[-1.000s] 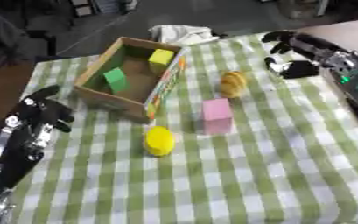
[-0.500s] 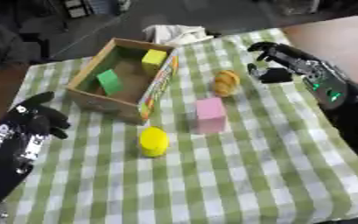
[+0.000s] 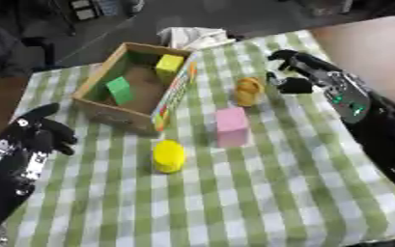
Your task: Pick up objects on the table and place them in the box.
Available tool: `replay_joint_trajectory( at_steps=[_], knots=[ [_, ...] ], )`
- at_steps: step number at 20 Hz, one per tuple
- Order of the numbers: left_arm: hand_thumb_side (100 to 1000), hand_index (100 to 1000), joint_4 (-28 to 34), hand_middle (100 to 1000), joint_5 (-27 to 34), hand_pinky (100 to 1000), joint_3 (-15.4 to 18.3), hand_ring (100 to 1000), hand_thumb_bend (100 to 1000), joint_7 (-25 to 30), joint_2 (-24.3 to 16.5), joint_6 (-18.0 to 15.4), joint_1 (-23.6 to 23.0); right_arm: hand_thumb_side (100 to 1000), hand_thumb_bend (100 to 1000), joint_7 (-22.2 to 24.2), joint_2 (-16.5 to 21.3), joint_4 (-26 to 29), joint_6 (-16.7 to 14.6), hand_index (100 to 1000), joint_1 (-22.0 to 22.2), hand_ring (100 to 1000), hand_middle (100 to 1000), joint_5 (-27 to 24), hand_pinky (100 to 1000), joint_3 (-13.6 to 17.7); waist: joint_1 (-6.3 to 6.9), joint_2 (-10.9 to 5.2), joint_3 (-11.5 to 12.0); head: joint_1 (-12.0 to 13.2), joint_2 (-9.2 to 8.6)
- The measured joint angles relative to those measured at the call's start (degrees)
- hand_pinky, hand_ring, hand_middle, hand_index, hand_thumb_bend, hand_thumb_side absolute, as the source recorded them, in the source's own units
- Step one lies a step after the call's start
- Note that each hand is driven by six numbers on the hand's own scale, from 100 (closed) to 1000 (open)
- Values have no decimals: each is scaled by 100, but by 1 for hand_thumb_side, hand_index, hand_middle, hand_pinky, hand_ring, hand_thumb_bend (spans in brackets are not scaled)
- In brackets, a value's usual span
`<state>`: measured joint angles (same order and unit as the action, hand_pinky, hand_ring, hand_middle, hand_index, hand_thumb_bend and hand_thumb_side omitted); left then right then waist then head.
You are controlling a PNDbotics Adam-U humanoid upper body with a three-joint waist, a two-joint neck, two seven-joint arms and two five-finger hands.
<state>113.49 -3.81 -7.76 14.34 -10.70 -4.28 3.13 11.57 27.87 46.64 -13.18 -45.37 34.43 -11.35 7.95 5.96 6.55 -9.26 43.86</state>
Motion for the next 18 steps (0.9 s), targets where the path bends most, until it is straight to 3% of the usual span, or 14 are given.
replay_joint_trajectory(
  at_steps=[11, 18],
  knots=[
    [670, 895, 0, 583, 3, 558, -16, 618, 100, 40, 15, 35, 13, 736, 100, 503, -98, 60, -317, 947, 3, 825, 961, -157, 848, -135, -26, 7, 48, -19, 0],
    [671, 895, 0, 583, 5, 557, -17, 618, 100, 59, 15, 51, 38, 713, 100, 963, -139, 96, -494, 956, 9, 839, 955, 18, 854, -147, -33, 11, 55, -9, 0]
  ],
)
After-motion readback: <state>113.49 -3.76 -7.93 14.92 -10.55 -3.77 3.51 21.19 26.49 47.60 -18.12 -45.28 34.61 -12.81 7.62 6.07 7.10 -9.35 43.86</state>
